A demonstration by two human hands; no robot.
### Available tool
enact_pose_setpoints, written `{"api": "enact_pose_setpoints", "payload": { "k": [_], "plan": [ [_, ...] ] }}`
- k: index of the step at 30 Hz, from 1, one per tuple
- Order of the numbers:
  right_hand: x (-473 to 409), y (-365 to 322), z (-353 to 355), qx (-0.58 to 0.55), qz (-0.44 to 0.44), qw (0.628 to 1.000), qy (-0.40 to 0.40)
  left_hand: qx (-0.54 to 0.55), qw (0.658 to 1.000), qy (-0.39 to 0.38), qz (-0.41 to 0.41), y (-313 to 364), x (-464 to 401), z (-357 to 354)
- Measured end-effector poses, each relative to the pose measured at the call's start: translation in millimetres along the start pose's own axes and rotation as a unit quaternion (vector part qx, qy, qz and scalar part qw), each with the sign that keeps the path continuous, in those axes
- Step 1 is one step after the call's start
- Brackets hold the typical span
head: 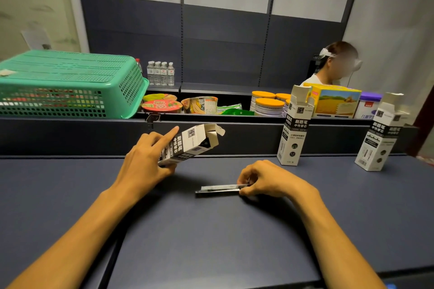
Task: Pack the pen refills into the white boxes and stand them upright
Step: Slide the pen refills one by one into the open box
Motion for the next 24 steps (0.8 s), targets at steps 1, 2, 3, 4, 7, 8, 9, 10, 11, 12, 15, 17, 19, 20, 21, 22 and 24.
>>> {"api": "enact_pose_setpoints", "payload": {
  "k": [1,2,3,4,7,8,9,10,11,12,15,17,19,20,21,22,24],
  "plan": [
    [-1.2,0.5,0.7,0.008,-0.005,1.0,0.011,0.001,1.0,0.0,0.001,-0.2,0.2,0.0],
    [-2.3,0.5,1.5,0.018,-0.009,1.0,0.022,0.002,1.0,-0.001,0.002,-0.3,0.3,0.0],
    [-3.2,0.4,2.1,0.03,-0.011,0.999,0.031,0.002,1.0,-0.001,0.002,-0.2,0.1,0.0],
    [-4.0,-0.4,2.3,0.041,-0.009,0.998,0.038,0.003,1.0,-0.001,0.001,-0.2,-0.1,-0.1],
    [-6.1,-2.9,1.0,0.062,0.004,0.997,0.047,0.007,1.0,-0.003,0.002,-0.9,-0.6,-0.4],
    [-6.7,-3.6,0.7,0.069,0.008,0.996,0.047,0.009,1.0,-0.003,0.004,-1.5,-0.6,-0.5],
    [-7.0,-4.2,0.4,0.076,0.011,0.996,0.047,0.01,1.0,-0.004,0.006,-2.4,-0.5,-0.7],
    [-7.1,-4.7,0.4,0.081,0.014,0.996,0.047,0.011,1.0,-0.004,0.007,-3.1,-0.4,-0.8],
    [-7.0,-5.2,0.5,0.084,0.018,0.995,0.047,0.011,1.0,-0.004,0.008,-3.6,-0.3,-0.8],
    [-6.4,-5.9,1.0,0.085,0.023,0.995,0.048,0.01,1.0,-0.004,0.008,-3.8,-0.3,-0.9],
    [-3.4,-7.0,4.6,0.085,0.033,0.994,0.061,0.01,1.0,-0.001,0.007,-3.0,-0.4,0.1],
    [-0.3,-7.4,9.7,0.074,0.041,0.993,0.079,0.01,1.0,0.001,0.008,-2.9,-0.2,0.9],
    [4.5,-8.3,15.6,0.044,0.052,0.993,0.1,0.007,1.0,0.0,0.012,-3.9,-0.3,1.0],
    [7.6,-9.1,18.7,0.025,0.057,0.992,0.109,0.005,1.0,0.0,0.016,-4.8,-0.4,0.9],
    [10.8,-9.5,21.6,0.006,0.061,0.991,0.116,0.003,1.0,-0.001,0.019,-5.8,-0.6,0.9],
    [13.9,-10.6,24.4,-0.01,0.065,0.991,0.12,0.001,1.0,-0.001,0.022,-6.5,-0.6,1.1],
    [20.4,-12.2,30.6,-0.031,0.073,0.988,0.133,0.001,1.0,0.0,0.024,-7.3,-0.8,1.6]
  ]
}}
Point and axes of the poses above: each hand's wrist, its own x-axis away from the middle knuckle, its own z-axis out of the back of the hand, y = z × x, the point moved 8 cm from there along -x, towards the middle knuckle, and after that the axes turned 11 degrees about -y, right-handed, at the moved point
